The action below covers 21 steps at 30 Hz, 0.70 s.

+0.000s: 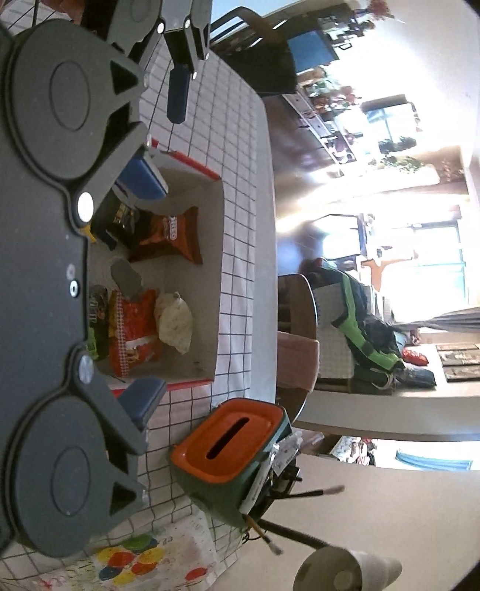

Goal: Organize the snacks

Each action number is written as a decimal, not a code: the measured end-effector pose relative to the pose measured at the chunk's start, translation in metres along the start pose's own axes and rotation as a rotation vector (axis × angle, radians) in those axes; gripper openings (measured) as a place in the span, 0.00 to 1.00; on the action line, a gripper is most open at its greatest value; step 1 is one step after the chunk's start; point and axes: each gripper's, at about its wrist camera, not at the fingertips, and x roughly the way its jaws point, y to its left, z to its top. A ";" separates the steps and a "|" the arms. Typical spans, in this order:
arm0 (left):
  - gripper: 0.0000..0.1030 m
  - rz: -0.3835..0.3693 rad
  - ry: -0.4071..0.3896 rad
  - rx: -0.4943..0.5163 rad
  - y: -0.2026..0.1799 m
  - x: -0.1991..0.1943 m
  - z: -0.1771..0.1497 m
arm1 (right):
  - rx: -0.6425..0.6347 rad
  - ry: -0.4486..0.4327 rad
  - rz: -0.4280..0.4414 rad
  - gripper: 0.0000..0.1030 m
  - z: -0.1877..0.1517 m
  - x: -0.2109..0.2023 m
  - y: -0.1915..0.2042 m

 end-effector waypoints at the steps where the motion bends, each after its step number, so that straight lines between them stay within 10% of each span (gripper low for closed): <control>1: 0.82 -0.001 -0.005 -0.001 0.001 -0.004 -0.001 | 0.008 -0.007 0.003 1.00 -0.001 -0.004 0.001; 21: 1.00 0.033 -0.069 -0.034 0.011 -0.061 -0.027 | 0.194 -0.117 -0.054 1.00 -0.049 -0.059 0.032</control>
